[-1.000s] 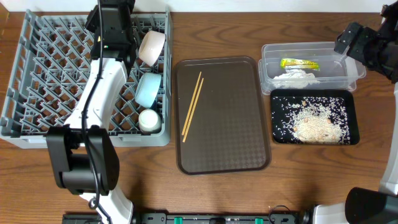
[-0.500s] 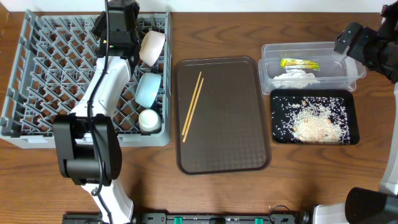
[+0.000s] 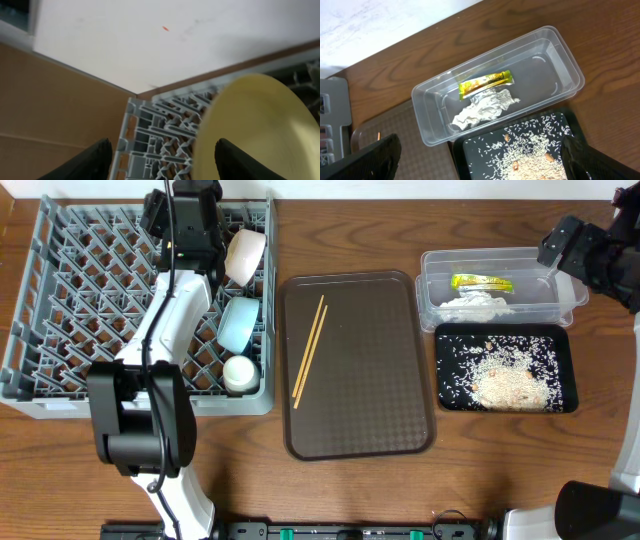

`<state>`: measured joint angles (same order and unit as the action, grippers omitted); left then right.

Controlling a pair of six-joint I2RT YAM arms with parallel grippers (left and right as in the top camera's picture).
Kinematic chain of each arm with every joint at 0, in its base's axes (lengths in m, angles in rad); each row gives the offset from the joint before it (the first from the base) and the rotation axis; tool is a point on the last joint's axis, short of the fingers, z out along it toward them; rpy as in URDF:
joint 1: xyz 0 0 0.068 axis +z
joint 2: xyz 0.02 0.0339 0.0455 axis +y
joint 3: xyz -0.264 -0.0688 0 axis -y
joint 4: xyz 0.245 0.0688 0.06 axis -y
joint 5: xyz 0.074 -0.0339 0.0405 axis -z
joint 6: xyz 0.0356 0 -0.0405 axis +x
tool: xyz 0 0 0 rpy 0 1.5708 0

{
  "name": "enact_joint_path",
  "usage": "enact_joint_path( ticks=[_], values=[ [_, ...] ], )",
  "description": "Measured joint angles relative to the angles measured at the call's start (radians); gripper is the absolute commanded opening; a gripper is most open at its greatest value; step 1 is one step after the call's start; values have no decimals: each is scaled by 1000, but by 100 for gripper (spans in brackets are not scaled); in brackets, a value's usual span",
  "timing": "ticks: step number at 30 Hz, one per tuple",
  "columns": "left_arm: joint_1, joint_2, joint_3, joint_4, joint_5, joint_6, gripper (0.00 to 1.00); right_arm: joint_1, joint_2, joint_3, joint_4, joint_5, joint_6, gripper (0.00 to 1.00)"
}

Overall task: Sort waste into correct bins and load items into the dishwasher
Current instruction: 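Lower yellow plate upright into rack slot and open left gripper, then move left gripper to chopsticks on brown tray and grasp one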

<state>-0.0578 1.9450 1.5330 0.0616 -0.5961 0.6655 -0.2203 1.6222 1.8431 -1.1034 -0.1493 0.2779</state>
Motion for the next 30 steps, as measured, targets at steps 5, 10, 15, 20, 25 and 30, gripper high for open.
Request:
enact_joint_path(
  ticks=[5,10,15,20,25,30],
  values=[
    [-46,-128,-1,-183,-12,-64,71,0,0,0,0,0,0,99],
    [-198,-327,3,-505,65,-196,72,0,0,0,0,-1,0,99],
    [-359,-402,11,-692,238,-448,71,0,0,0,0,0,0,99],
    [-418,-349,11,-810,451,-647,71,0,0,0,0,0,0,99],
    [-483,-230,11,-883,544,-774,74,0,0,0,0,0,0,99],
    [-499,-94,11,-906,576,-908,74,0,0,0,0,0,0,99]
  ],
)
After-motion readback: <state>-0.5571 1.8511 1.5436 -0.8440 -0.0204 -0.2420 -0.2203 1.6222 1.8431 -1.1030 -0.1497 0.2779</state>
